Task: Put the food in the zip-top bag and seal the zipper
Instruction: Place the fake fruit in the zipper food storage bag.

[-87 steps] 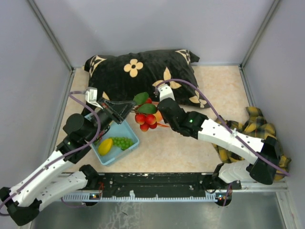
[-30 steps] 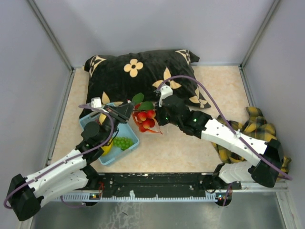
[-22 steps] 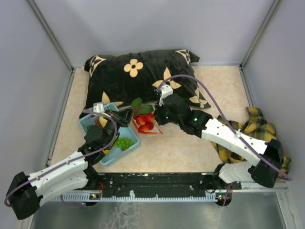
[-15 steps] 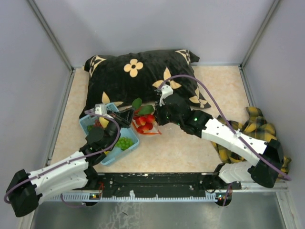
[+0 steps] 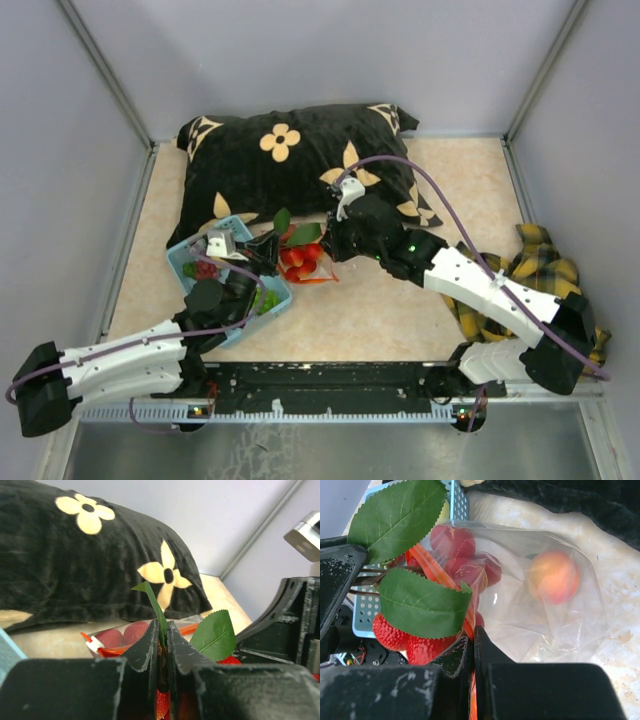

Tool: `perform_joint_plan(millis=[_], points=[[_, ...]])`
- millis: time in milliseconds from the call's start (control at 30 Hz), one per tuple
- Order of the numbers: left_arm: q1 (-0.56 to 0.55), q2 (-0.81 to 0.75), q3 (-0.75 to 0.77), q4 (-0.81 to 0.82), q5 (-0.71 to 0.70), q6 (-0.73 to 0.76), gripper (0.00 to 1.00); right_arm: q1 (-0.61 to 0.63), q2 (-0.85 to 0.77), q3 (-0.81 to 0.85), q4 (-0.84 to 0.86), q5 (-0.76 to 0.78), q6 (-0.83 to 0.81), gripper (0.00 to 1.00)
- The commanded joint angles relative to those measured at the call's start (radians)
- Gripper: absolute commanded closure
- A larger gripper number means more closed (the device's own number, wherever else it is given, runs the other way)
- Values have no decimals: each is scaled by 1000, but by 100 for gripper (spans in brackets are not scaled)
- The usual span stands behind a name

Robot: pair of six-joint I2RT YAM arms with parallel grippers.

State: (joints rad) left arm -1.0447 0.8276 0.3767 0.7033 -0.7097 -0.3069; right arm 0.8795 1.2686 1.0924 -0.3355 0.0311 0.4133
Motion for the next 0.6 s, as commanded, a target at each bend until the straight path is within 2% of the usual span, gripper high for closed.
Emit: perform_joint_plan(millis=[0,267,567], points=[[-31,30,22,109,-138,178,100,-7,-49,2,45,-25,9,100],[-116,115,65,215,-237,416,100,-13,-49,11,45,-43,7,100],[-226,156,92,286,-185,370,100,-28,-52,-16,70,-54,17,100]])
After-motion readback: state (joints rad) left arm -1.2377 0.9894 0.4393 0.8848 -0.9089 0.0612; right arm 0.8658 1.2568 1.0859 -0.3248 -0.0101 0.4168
